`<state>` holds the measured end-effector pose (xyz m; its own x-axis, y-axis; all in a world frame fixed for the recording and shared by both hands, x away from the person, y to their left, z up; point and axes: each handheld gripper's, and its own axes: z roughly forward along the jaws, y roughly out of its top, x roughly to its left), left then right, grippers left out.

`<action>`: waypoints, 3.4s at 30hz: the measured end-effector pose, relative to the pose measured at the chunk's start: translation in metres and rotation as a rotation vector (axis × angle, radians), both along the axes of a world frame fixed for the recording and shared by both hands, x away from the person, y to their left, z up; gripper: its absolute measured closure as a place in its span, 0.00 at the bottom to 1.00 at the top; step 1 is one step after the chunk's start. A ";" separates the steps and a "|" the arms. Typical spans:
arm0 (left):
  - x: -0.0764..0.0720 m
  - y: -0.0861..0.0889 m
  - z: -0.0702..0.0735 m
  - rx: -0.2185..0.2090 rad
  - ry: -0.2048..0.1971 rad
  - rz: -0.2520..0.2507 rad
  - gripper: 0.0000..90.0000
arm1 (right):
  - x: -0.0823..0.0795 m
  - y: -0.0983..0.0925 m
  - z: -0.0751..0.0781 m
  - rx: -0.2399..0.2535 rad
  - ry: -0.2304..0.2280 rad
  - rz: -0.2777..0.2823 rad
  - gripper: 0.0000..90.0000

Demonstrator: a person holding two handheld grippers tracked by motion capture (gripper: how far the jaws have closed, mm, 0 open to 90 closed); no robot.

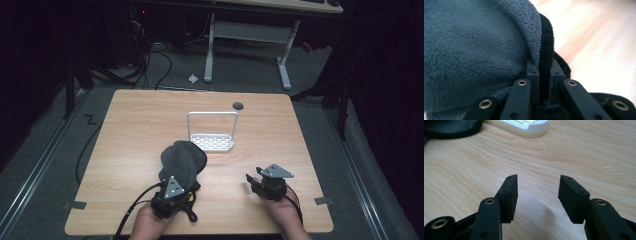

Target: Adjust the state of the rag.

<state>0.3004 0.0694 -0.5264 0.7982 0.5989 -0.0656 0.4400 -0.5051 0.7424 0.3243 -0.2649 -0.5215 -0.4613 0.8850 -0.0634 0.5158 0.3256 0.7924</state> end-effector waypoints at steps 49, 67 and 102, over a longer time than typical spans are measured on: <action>0.014 0.010 0.019 -0.181 -0.012 0.032 0.95 | -0.026 0.067 -0.001 -0.067 0.103 0.224 0.94; 0.050 0.074 0.009 -0.182 0.029 0.252 0.95 | 0.001 -0.015 0.000 -0.098 0.077 -0.045 0.94; 0.065 0.039 0.012 -0.139 -0.050 0.197 0.51 | -0.042 0.066 0.000 -0.111 0.119 0.203 1.00</action>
<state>0.3649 0.1085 -0.5146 0.6715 0.7310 -0.1212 0.4804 -0.3049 0.8224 0.2823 -0.1989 -0.5217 -0.6384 0.7645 -0.0895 0.5184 0.5130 0.6841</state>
